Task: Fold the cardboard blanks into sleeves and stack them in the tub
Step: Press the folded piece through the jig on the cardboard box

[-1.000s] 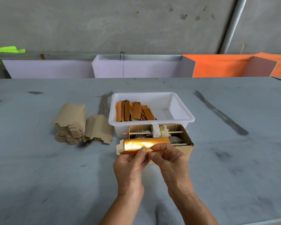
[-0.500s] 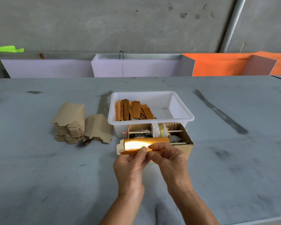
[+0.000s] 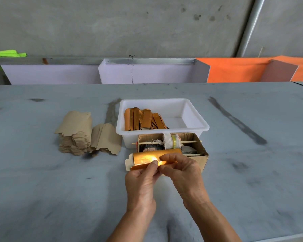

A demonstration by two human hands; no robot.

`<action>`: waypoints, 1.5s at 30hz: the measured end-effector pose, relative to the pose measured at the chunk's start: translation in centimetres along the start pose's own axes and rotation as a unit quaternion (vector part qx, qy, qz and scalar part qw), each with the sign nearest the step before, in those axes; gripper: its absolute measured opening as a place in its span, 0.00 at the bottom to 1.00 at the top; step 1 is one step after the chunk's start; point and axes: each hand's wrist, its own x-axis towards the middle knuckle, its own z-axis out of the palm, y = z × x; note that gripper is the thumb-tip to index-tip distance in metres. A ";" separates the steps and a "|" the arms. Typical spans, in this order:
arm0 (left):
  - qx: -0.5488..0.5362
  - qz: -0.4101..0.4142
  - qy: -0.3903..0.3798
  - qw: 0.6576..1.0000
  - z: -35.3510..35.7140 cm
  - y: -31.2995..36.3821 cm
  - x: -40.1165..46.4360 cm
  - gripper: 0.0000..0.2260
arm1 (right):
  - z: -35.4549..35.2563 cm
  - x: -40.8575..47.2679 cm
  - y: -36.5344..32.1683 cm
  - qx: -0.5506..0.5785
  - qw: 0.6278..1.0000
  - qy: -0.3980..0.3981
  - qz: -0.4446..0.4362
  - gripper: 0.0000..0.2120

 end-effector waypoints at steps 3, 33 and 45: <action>-0.016 -0.031 0.026 0.999 0.1 -0.1 0.1 0.07 | 0.0 0.0 0.0 -0.038 0.999 0.000 0.003 0.11; -0.050 -0.180 0.133 0.973 0.9 -0.4 0.9 0.18 | 1.2 -1.7 2.3 -0.151 0.981 0.080 -0.089 0.32; -0.027 -0.219 0.123 0.968 1.2 0.7 0.9 0.18 | 1.7 -2.2 3.0 -0.121 0.975 0.120 -0.141 0.35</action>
